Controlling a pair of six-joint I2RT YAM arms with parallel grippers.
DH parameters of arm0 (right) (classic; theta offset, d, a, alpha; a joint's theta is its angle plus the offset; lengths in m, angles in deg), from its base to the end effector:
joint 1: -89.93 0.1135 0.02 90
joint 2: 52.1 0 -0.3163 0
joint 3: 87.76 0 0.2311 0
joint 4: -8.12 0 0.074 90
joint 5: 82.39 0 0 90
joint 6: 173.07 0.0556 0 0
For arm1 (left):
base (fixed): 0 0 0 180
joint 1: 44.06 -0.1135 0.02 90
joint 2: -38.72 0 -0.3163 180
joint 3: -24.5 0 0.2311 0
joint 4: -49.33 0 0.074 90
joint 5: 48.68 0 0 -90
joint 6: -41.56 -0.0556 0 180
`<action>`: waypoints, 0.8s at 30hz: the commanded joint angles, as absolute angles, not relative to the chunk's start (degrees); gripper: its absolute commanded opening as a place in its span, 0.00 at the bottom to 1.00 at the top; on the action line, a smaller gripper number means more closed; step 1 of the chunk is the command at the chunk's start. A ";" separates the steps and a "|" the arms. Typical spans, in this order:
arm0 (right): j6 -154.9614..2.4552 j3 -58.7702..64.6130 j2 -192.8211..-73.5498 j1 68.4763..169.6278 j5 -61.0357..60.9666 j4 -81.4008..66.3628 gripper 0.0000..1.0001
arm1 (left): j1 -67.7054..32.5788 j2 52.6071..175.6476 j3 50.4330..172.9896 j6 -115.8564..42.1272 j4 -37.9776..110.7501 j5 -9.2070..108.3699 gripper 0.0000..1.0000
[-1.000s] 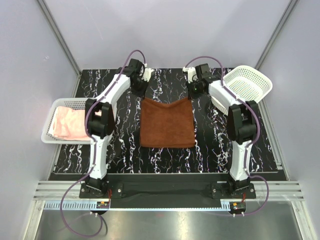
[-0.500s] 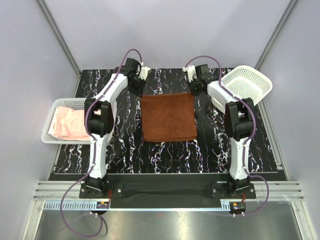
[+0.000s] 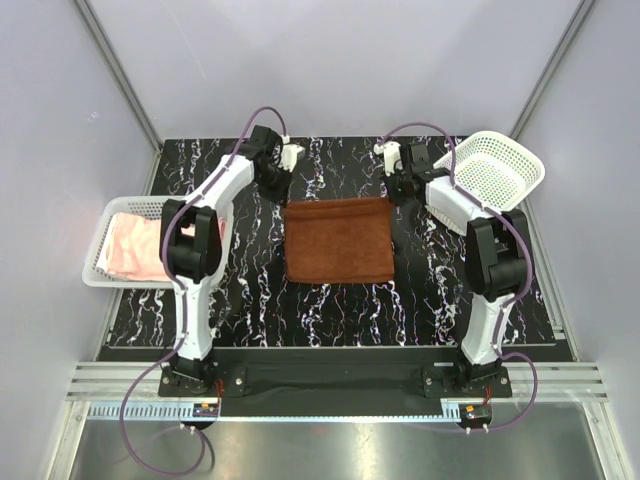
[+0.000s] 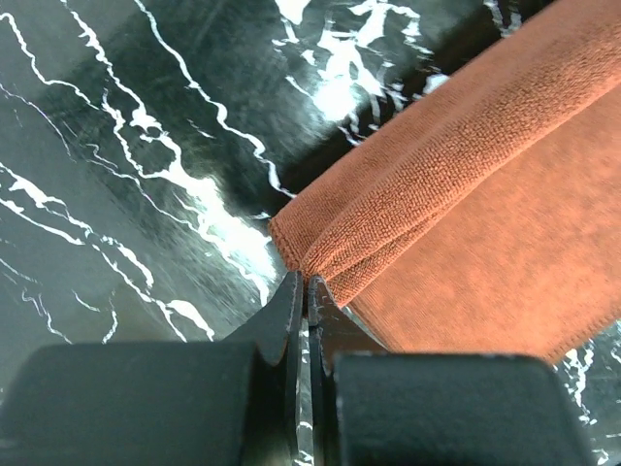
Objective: Fold and stack the towels
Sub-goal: Fold the towel
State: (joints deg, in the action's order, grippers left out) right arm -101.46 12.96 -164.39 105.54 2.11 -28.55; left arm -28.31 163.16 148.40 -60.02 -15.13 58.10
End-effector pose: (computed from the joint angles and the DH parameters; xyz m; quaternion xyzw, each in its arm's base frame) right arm 0.4344 0.1269 0.2633 -0.2892 0.8875 0.0362 0.3570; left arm 0.4612 -0.1468 0.2569 0.2589 0.9310 -0.1501 0.2088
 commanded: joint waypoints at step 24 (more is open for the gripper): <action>-83.95 -13.03 -140.61 105.92 -2.86 -25.56 0.00 | -22.18 141.74 123.32 -57.06 -11.07 58.90 0.00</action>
